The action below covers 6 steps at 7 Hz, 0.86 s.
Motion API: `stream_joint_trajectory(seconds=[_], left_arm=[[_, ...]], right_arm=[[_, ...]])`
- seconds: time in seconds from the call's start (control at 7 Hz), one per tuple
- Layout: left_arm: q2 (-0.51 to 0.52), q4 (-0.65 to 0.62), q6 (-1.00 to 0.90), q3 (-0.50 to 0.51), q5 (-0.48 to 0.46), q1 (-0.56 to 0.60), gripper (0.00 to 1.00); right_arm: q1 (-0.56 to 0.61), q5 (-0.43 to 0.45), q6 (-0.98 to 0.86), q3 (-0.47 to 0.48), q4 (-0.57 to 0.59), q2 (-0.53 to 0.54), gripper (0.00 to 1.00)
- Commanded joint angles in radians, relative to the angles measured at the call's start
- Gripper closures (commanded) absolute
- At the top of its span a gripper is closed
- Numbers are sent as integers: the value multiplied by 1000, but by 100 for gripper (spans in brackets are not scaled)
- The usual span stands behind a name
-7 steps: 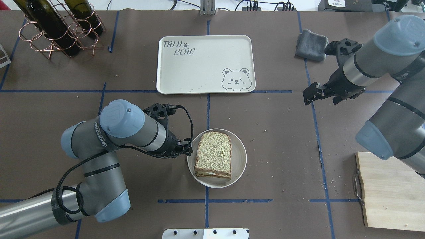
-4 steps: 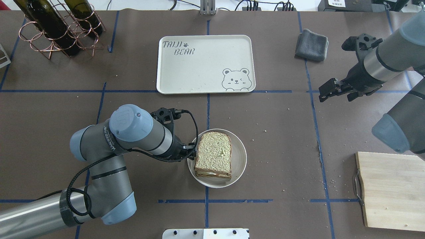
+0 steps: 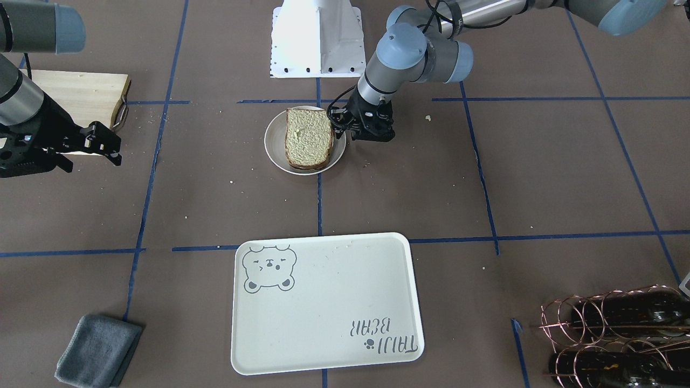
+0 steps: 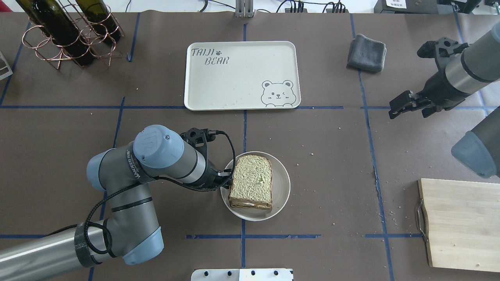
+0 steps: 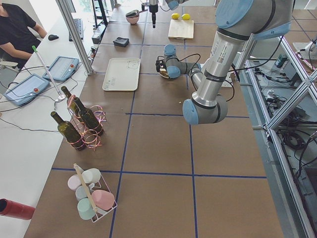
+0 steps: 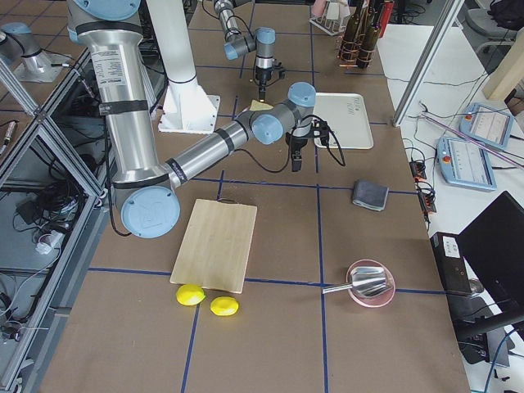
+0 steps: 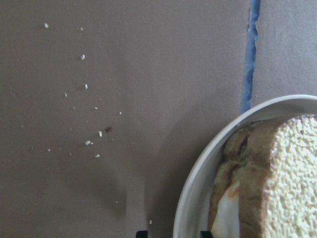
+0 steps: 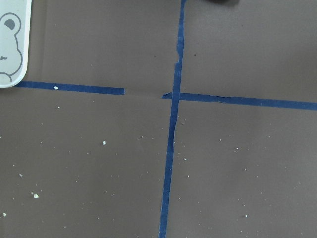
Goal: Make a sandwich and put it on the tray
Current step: 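Grasp the rim of the white plate with the left gripper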
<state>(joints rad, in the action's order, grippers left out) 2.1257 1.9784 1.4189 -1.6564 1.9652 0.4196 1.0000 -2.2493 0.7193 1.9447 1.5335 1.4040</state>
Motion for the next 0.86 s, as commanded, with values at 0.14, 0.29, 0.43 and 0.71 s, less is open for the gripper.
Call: stream_joint_trajectory(seconds=[0.14,0.29,0.43,0.71], left_arm=[[19,5,0,27,-3,-7,57],[20,5,0,29,-3,-7,58],[22,5,0,29,-3,-7,67],[20,5,0,27,0,-7,100]], right_arm=[[14,-12,-1,0,-1,7,0],[20,-24,-1,0,-1,9,0],[25,-27,-1,0,-1,9,0],[34,-27,-3,3,-3,10,0]])
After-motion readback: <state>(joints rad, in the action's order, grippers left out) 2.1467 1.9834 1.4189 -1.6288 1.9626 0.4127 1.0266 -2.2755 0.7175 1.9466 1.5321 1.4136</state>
